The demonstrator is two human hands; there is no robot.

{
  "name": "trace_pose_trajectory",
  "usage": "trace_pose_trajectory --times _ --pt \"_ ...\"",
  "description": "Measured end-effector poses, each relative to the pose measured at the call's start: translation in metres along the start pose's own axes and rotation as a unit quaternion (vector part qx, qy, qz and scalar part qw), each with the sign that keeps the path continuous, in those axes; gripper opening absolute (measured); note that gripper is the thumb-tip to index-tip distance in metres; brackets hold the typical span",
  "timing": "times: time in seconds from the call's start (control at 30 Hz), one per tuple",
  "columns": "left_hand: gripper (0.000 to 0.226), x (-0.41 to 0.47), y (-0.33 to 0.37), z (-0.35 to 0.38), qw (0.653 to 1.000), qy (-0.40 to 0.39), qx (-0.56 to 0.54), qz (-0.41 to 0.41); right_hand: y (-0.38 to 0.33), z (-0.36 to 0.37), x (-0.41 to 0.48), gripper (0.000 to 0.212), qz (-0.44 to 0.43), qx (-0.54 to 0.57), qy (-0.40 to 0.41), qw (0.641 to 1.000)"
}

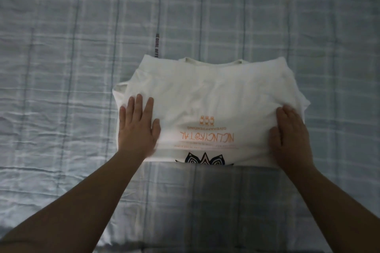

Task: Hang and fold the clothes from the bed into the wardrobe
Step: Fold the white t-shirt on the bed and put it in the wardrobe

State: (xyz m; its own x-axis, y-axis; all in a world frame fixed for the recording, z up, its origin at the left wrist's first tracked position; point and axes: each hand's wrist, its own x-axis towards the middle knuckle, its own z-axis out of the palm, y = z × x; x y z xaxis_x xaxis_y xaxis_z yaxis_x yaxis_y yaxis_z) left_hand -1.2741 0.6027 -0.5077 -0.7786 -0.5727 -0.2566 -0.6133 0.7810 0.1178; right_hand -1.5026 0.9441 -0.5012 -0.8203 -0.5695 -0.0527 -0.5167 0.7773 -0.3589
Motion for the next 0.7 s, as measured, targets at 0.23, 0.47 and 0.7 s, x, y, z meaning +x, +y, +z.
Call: trace_pose_trajectory --times 0.23,0.47,0.7 --pt "0.060 0.032 0.108 -0.029 0.981 0.015 -0.014 0.194 -0.014 -0.018 -0.020 0.052 0.011 0.037 0.045 0.998" --pt "0.062 0.082 0.182 0.005 0.984 -0.065 0.070 0.151 0.002 0.004 -0.032 0.062 0.060 -0.040 -0.037 0.997" --pt "0.060 0.084 0.193 0.008 0.990 -0.041 0.062 0.123 0.015 0.012 -0.031 0.064 0.057 -0.016 -0.035 0.998"
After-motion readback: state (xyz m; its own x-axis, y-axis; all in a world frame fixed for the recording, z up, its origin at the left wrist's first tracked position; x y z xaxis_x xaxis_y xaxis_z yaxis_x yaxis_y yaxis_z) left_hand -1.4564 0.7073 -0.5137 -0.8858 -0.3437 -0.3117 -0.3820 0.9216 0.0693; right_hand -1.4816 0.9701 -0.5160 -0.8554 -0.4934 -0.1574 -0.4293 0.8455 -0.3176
